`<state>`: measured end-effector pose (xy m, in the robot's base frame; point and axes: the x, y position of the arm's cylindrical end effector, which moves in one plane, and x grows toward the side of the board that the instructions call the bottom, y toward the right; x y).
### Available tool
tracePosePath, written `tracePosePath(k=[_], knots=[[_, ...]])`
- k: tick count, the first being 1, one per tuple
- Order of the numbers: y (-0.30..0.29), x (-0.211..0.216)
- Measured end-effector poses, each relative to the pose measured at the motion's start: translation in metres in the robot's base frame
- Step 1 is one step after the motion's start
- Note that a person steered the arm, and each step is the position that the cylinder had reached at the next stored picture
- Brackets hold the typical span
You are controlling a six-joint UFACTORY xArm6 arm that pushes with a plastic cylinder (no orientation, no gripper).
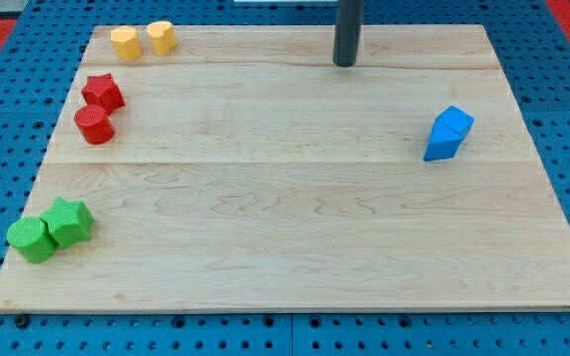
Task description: Separate the blue blocks
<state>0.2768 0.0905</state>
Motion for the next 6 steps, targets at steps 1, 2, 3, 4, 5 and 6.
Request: tracePosePath(k=[1,2,3,4,5,6], knots=[[0.033,0.014],[0.061,0.029],[0.079,0.058],[0.097,0.078],[0.114,0.087],[0.114,0.111]])
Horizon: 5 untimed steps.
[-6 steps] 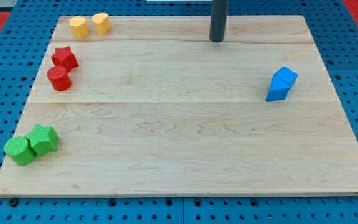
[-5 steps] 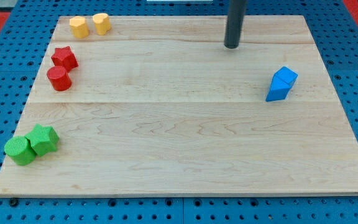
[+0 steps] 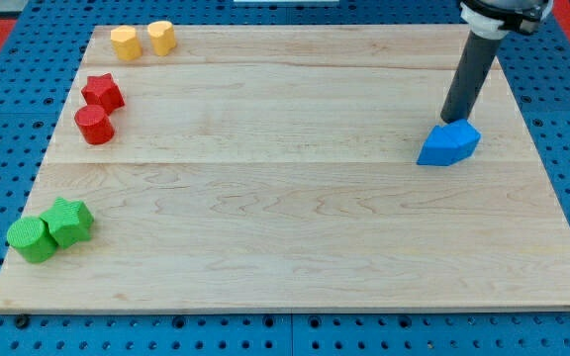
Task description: Separate the blue blocks
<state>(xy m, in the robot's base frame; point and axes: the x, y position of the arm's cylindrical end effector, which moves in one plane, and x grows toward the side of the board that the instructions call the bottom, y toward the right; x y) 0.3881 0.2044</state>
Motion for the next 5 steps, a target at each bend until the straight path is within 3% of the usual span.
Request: tracePosePath(k=[3,5], knots=[[0.0,0.009],[0.0,0.042]])
